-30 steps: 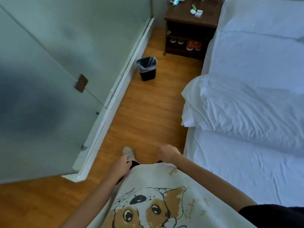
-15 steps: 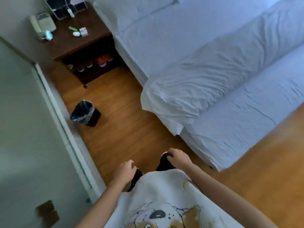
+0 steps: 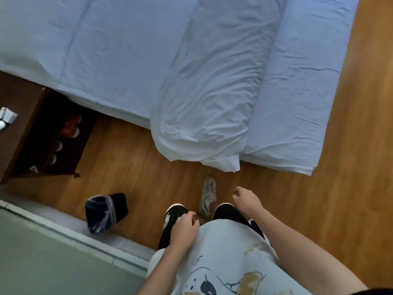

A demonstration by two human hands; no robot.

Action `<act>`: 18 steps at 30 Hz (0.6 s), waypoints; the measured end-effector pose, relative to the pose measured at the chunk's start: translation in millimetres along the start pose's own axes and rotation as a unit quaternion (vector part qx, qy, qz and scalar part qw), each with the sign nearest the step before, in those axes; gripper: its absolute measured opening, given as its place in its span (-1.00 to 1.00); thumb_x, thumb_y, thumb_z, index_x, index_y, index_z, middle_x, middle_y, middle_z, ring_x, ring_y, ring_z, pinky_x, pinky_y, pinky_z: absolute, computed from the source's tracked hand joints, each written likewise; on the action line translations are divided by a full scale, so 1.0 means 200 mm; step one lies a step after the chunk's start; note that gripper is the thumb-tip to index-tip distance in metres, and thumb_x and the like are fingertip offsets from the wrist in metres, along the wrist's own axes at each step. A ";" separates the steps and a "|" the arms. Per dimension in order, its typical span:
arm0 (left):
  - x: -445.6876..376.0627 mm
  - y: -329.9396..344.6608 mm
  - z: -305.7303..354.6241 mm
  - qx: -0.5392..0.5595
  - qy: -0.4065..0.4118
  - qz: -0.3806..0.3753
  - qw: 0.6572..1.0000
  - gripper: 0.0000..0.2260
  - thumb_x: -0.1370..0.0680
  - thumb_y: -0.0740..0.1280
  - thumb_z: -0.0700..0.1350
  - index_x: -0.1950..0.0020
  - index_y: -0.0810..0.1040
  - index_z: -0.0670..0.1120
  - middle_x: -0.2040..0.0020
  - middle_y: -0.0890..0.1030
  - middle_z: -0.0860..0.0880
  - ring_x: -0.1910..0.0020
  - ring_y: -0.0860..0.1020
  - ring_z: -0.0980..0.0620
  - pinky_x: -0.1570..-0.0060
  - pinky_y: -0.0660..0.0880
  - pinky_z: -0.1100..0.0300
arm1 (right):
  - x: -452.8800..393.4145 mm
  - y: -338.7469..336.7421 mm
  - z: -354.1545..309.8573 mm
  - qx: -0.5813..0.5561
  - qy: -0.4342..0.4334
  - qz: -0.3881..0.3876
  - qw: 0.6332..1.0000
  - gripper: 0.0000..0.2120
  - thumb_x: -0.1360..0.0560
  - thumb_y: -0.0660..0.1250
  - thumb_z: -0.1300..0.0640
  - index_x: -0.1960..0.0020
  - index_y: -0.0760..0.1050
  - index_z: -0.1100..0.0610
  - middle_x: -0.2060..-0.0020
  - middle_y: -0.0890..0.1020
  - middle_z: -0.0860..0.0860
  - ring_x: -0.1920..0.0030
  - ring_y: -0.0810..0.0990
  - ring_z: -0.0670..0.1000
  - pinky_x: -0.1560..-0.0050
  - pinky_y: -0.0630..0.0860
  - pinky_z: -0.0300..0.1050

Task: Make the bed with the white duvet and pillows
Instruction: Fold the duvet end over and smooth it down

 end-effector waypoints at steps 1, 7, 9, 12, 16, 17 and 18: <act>-0.03 -0.04 0.00 -0.031 0.016 -0.007 0.999 -0.67 -0.62 0.16 -0.02 -0.37 0.42 -0.02 -0.27 0.53 0.00 -0.22 0.47 0.01 -0.14 0.45 0.13 | -0.02 0.00 -0.04 -0.025 0.005 0.013 1.000 -0.65 -0.61 0.13 0.07 -0.36 0.41 0.11 -0.25 0.56 0.07 -0.19 0.55 0.09 -0.13 0.48 -0.07; -0.40 -0.24 0.01 -0.162 0.115 -0.033 0.979 -0.66 -0.63 0.14 0.01 -0.39 0.40 0.01 -0.27 0.52 0.00 -0.20 0.49 0.04 -0.17 0.49 0.10 | -0.21 0.03 -0.19 -0.094 0.022 0.075 0.993 -0.67 -0.60 0.15 0.07 -0.30 0.45 0.13 -0.17 0.59 0.08 -0.11 0.57 0.09 -0.08 0.52 0.00; -0.55 -0.31 0.07 -0.195 0.161 -0.045 0.966 -0.64 -0.63 0.13 0.00 -0.42 0.38 -0.02 -0.29 0.51 -0.02 -0.23 0.47 0.02 -0.18 0.47 0.11 | -0.26 0.07 -0.19 -0.100 0.042 0.098 0.989 -0.70 -0.59 0.13 0.08 -0.25 0.47 0.15 -0.12 0.60 0.09 -0.07 0.57 0.11 -0.06 0.53 0.05; -0.77 -0.37 0.13 -0.261 0.226 -0.047 0.937 -0.63 -0.63 0.13 -0.02 -0.43 0.37 -0.06 -0.30 0.50 -0.05 -0.26 0.45 -0.01 -0.18 0.44 0.11 | -0.34 0.16 -0.18 -0.103 0.070 0.116 0.985 -0.69 -0.59 0.11 0.09 -0.26 0.47 0.13 -0.12 0.59 0.08 -0.07 0.57 0.11 -0.03 0.53 0.03; -1.01 -0.38 0.15 -0.311 0.275 -0.044 0.909 -0.64 -0.63 0.14 -0.03 -0.42 0.38 -0.05 -0.30 0.50 -0.04 -0.27 0.44 0.00 -0.16 0.42 0.13 | -0.43 0.26 -0.08 -0.132 0.150 0.224 0.954 -0.73 -0.59 0.15 0.08 -0.21 0.52 0.11 -0.04 0.62 0.05 0.01 0.59 0.07 0.05 0.55 0.00; -1.06 -0.37 0.14 -0.314 0.283 -0.045 0.905 -0.64 -0.63 0.14 -0.02 -0.41 0.39 -0.05 -0.30 0.50 -0.03 -0.27 0.44 0.00 -0.17 0.42 0.14 | -0.44 0.28 -0.04 -0.148 0.175 0.259 0.938 -0.73 -0.60 0.18 0.07 -0.21 0.53 0.11 -0.04 0.63 0.04 0.01 0.59 0.05 0.05 0.55 -0.02; -1.09 -0.35 0.14 -0.314 0.291 -0.047 0.902 -0.65 -0.63 0.14 -0.02 -0.41 0.39 -0.05 -0.30 0.50 -0.02 -0.27 0.43 0.01 -0.17 0.41 0.14 | -0.46 0.29 -0.01 -0.163 0.194 0.294 0.922 -0.73 -0.60 0.20 0.06 -0.22 0.54 0.12 -0.05 0.64 0.03 0.00 0.60 0.04 0.04 0.56 -0.04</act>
Point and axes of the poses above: each hand's wrist, its own x-axis away from the middle knuckle, its own y-axis out of the palm, z = x × y, the point moved 5 cm from there along -x, towards the middle knuckle
